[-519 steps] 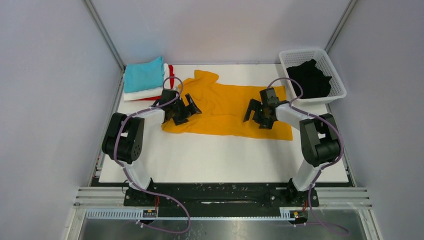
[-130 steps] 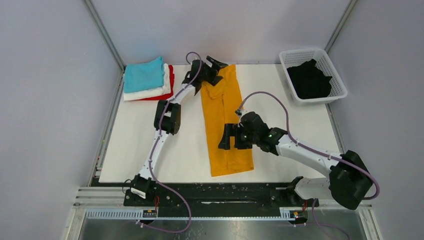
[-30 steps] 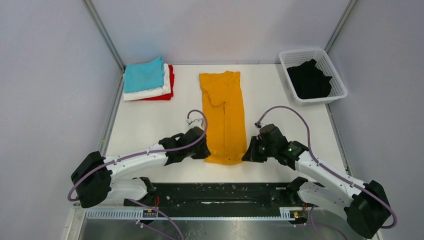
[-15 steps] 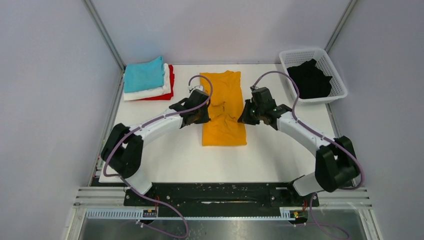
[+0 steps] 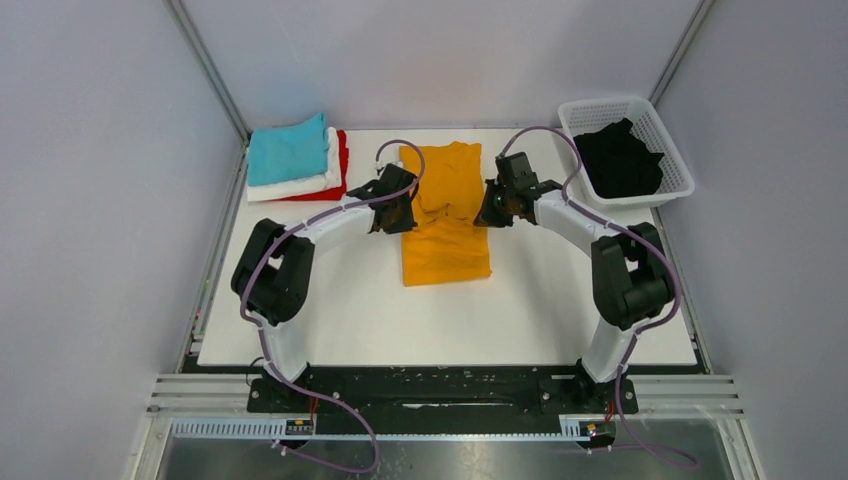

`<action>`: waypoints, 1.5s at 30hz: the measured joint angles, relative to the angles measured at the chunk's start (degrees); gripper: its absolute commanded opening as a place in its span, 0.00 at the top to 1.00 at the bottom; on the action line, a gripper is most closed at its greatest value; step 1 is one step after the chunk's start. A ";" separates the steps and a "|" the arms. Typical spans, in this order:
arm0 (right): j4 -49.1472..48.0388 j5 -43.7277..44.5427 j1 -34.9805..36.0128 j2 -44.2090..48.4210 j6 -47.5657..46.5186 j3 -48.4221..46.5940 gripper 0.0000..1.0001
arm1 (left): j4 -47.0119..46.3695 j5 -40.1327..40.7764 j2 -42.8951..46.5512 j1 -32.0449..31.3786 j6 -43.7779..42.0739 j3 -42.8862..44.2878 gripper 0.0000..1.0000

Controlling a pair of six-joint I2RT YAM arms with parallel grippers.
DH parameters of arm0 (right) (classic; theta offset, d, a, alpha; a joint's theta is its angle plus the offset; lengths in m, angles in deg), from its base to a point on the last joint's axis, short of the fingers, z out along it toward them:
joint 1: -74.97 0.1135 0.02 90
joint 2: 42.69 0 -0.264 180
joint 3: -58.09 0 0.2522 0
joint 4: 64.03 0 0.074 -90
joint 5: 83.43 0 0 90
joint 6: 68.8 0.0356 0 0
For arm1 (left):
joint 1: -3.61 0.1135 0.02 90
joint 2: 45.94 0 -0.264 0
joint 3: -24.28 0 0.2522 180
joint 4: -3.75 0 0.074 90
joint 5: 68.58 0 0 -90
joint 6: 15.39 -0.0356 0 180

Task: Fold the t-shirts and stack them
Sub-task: Fold the folded rectangular tshirt in 1/3 of the way, then grab one side of the 2/3 rectangular tshirt with both arms

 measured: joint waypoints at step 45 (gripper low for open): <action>-21.73 -15.32 -5.16 12.92 11.26 33.97 0.55 | -15.08 -10.43 17.51 -2.97 9.92 -31.23 0.33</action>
